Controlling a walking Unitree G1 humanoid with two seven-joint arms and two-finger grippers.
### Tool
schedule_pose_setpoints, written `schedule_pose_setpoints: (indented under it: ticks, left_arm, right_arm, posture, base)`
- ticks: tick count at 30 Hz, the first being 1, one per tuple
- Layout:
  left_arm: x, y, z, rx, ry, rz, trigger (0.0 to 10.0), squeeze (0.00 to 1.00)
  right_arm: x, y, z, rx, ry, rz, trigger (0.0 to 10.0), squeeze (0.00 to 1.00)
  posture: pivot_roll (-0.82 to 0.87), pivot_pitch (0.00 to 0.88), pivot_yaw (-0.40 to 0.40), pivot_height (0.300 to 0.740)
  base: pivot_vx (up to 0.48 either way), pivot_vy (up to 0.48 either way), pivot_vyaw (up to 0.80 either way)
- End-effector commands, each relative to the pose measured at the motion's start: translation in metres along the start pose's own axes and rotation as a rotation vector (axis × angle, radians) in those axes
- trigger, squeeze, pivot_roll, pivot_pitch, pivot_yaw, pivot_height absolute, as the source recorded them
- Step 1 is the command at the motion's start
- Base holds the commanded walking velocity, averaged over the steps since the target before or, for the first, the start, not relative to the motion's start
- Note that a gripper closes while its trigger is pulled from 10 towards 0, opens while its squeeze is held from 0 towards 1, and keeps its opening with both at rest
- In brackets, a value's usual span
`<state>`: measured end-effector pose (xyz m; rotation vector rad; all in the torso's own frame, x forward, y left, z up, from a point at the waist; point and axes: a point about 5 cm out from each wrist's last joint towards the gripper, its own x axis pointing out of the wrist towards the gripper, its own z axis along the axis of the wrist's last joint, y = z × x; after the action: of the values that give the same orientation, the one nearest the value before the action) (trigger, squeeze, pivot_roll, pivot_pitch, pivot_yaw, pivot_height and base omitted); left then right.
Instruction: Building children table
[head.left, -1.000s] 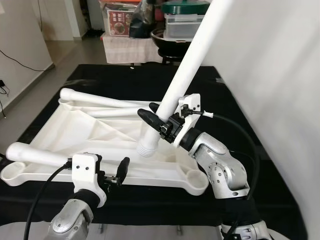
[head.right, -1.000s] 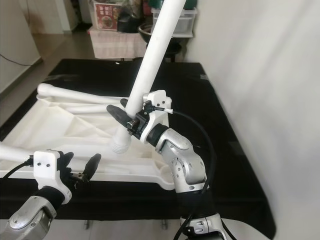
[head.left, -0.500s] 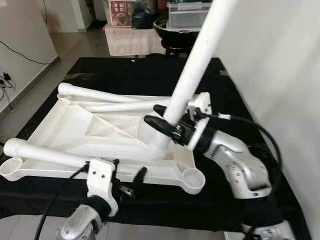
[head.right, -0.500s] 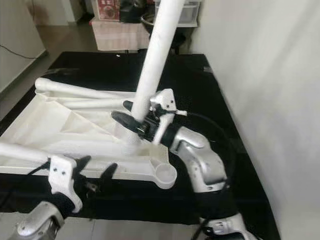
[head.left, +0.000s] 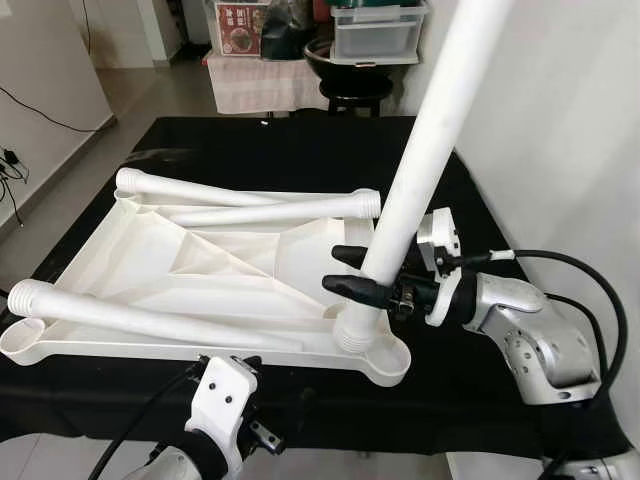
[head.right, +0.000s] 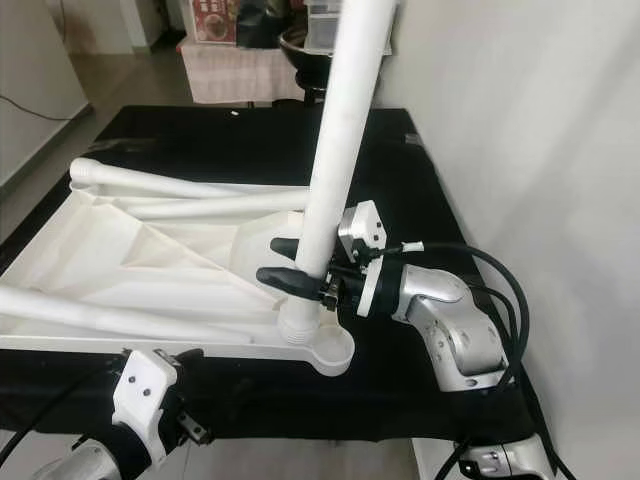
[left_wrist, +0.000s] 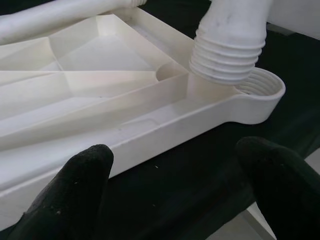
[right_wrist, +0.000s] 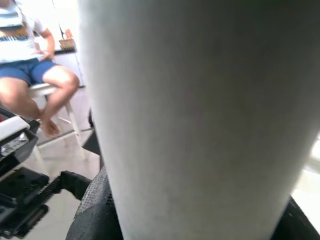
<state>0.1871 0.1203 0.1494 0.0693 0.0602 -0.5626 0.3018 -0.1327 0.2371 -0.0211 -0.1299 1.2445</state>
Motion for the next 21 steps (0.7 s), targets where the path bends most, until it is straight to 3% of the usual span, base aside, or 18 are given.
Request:
schedule_pose_setpoints:
  ticks: [1,6,10,21]
  left_arm:
    - [-0.002,-0.003,0.003,0.009,-0.005,0.006,10.0,0.0]
    - [-0.004,-0.002,0.003,0.011,0.002,0.025,10.0,0.0]
    - [-0.005,-0.001,0.002,-0.025,0.004,0.029,10.0,0.0]
    - [-0.005,-0.002,-0.002,-0.001,0.068,0.002,10.0,0.0]
  right_arm:
    - [0.002,0.007,0.002,0.033,-0.038,0.05,10.0,0.0]
    - [-0.001,0.014,-0.002,0.054,-0.026,0.113,10.0,0.0]
    - [-0.004,0.018,-0.003,0.052,-0.015,0.163,10.0,0.0]
    - [-0.003,0.024,-0.003,0.052,-0.003,0.198,10.0,0.0]
  posture:
    - [0.0,0.182,-0.043,0.74]
    - [0.01,0.192,-0.04,0.74]
    - [0.01,0.194,-0.038,0.74]
    - [0.0,0.194,-0.023,0.74]
  base:
    - [0.0,-0.48,0.0]
    - [0.0,-0.48,0.0]
    - [0.0,0.0,0.0]
    - [0.0,0.0,0.0]
